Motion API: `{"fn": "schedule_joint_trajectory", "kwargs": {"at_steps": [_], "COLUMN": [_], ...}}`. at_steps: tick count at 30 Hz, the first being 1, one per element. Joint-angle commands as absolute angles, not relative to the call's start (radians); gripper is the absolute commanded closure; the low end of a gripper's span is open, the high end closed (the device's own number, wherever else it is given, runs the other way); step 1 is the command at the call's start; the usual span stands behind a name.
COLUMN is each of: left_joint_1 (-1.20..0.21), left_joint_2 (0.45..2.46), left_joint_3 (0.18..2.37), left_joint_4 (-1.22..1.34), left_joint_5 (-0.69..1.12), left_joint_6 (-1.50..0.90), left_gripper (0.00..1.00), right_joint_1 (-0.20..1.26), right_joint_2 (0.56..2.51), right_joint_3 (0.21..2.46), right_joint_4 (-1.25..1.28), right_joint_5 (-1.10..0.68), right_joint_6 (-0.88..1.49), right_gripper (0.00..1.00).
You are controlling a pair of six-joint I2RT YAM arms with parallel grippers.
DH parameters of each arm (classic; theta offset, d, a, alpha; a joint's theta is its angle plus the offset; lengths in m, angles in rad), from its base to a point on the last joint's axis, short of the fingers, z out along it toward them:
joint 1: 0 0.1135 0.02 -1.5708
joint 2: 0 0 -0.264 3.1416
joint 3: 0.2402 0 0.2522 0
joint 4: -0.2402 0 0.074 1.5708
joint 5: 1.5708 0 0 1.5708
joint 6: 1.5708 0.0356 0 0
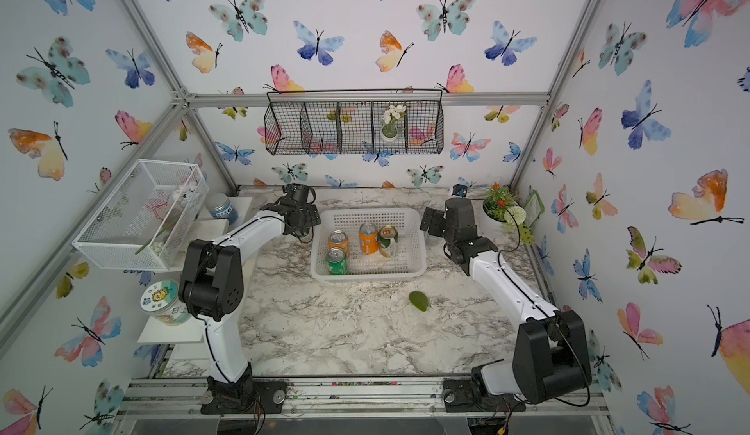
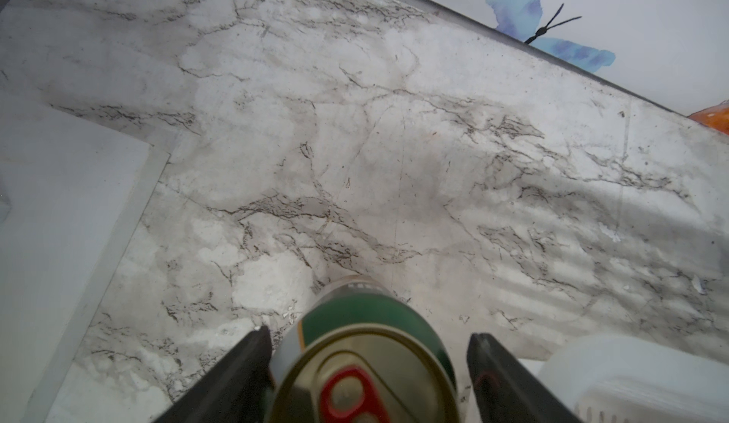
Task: Take out the drinks from the basket
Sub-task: Place the drink at the center of the board, then pick up the drink from the basket.
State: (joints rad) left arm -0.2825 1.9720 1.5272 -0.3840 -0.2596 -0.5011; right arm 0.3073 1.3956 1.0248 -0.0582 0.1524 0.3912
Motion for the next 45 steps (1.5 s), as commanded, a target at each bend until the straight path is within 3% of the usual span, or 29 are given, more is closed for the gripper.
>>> {"fn": "schedule_joint_trajectory", "kwargs": {"at_steps": [1, 11, 24, 33, 45], "left_joint_1": [-0.285, -0.284, -0.407, -0.416, -0.419], "left_joint_2": [1.988, 1.838, 1.483, 1.362, 1.340], "left_joint_3": [1.548, 1.539, 1.330, 1.148, 1.083], "left_joint_4": [-0.374, -0.383, -0.354, -0.330, -0.312], "left_joint_5": [-0.256, -0.259, -0.157, -0.063, -0.055], "left_joint_6": [-0.502, -0.506, -0.518, -0.517, -0.511], "left_gripper": [0.08, 0.01, 0.01, 0.01, 0.01], "right_joint_1": [0.307, 0.307, 0.361, 0.527, 0.571], "right_joint_2": [1.385, 1.391, 1.493, 1.631, 1.725], "right_joint_3": [1.019, 1.038, 1.071, 1.186, 1.244], "right_joint_4": [-0.047, -0.066, -0.078, -0.129, -0.149], "right_joint_5": [0.178, 0.158, -0.125, 0.000, 0.131], "right_joint_6": [0.390, 0.393, 0.359, 0.326, 0.374], "right_gripper": [0.01, 0.01, 0.05, 0.07, 0.10]}}
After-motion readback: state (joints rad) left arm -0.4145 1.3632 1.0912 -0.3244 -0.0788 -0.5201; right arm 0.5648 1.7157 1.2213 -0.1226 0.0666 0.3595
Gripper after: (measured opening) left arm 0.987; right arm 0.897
